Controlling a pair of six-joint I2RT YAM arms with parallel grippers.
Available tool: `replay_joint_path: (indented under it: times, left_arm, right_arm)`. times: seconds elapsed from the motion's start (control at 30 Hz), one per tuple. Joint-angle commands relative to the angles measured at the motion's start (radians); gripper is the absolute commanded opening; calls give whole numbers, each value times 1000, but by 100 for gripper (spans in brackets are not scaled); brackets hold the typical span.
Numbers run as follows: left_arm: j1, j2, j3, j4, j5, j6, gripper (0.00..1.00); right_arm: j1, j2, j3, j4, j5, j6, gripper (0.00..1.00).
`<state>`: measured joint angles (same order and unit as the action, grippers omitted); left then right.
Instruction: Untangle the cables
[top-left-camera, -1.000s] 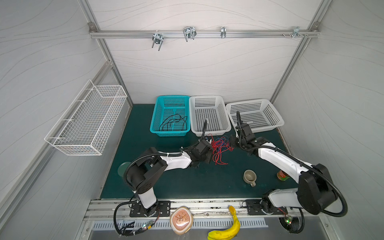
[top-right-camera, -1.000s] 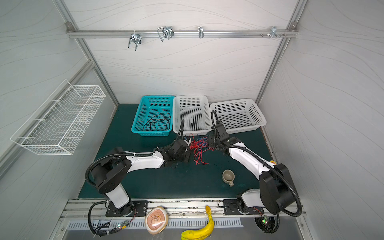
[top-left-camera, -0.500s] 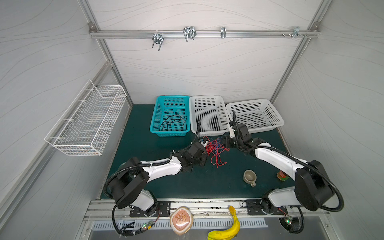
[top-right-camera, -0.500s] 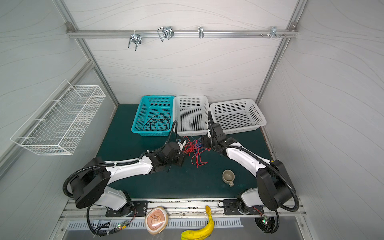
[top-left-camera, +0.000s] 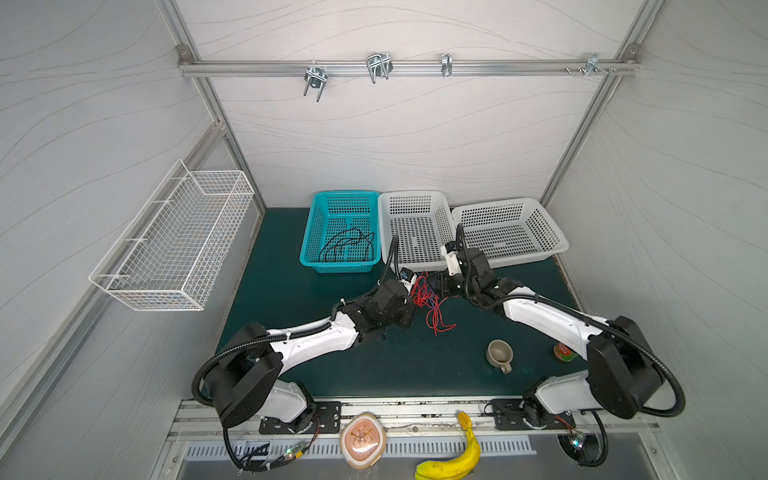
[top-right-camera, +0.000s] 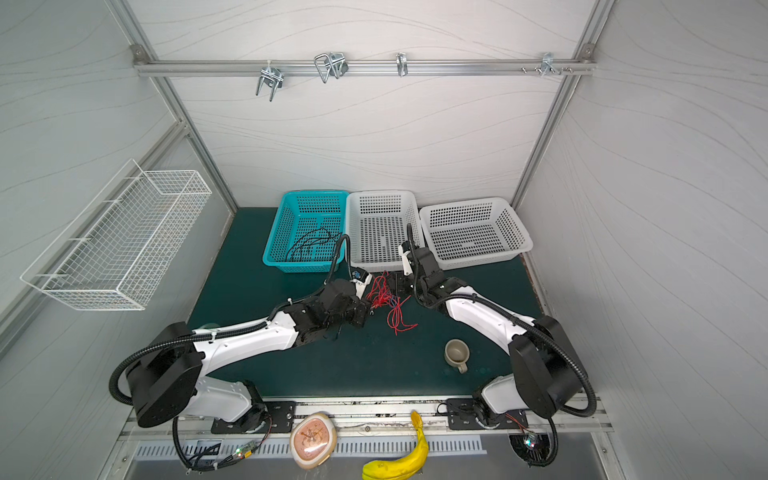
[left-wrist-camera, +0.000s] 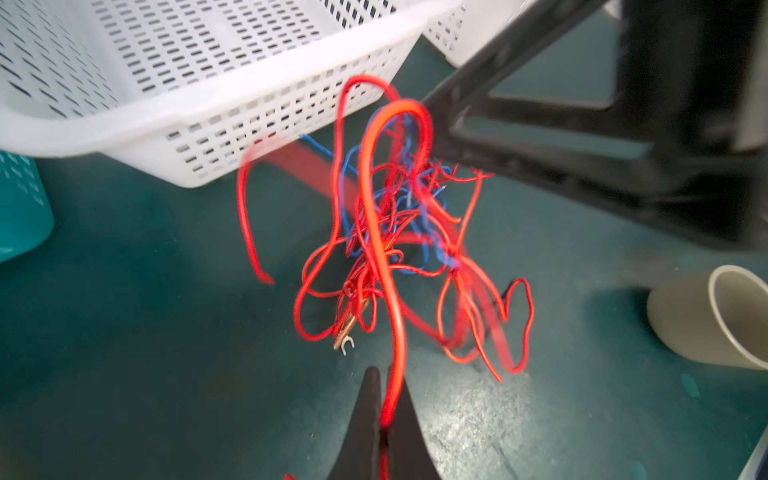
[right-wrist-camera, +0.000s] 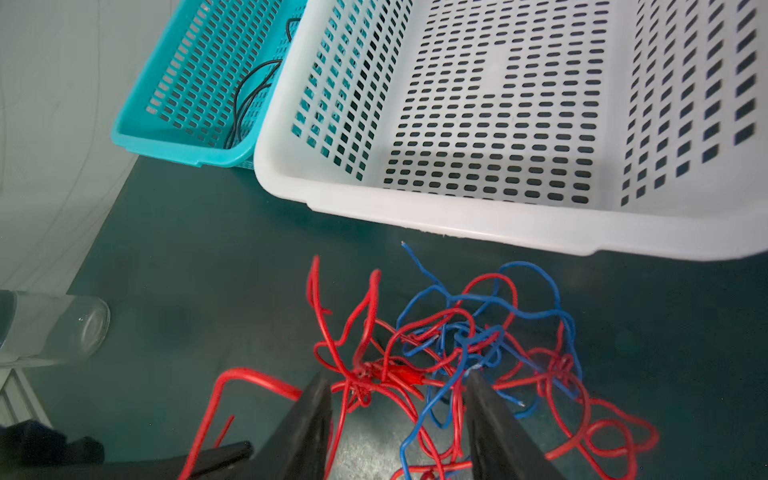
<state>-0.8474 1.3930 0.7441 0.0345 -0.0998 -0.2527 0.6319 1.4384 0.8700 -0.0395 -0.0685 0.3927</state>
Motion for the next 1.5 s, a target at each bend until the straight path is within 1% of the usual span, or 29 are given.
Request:
replay_joint_path:
  times: [0.0,0.07,0.13,0.23,0.3,0.47,0.63,0.7,0.77,0.87,1.0,1.13,1.23,1.47]
  left_arm:
    - [-5,-36,47,46,-7,21,0]
    - [-5,-47,48,42,-18,23,0]
    - [-5,-65,54,28,-41,24,0]
    - [-6,-99,58,17,-82,31,0]
    - [-4,-122,68,1,-104,44,0]
    - [-3,-177,109,-61,-187,77,0]
    - [4,-219,161,-122,-334,101,0]
    - [20,-228,190,-150,-393,102,0]
    - [45,-240,221,-187,-422,98,0]
    - [105,-270,254,-235,-419,80,0]
    - [152,-304,242,-248,-416,70,0]
    - [159,-303,211,-224,-381,73,0]
    - [159,-280,196,-199,-348,72,0]
    - [159,-234,197,-142,-279,94,0]
  right_arm:
    - [7,52,44,27,-27,8,48]
    - [7,72,53,41,-39,8,44]
    - [7,90,57,50,-32,9,30]
    - [6,105,55,40,18,16,11]
    - [5,103,48,30,46,23,1]
    - [5,75,6,16,97,32,0]
    - [-2,55,-9,-41,164,20,0]
    - [-8,53,-11,-54,185,14,0]
    - [-16,51,-14,-64,201,14,0]
    - [-29,37,-20,-68,197,24,0]
    - [-33,-9,-17,-68,135,-2,0]
    - [-27,-90,4,-46,44,-55,0]
    - [-14,-137,46,-39,-2,-91,0]
    - [14,-189,155,-43,-98,-151,0]
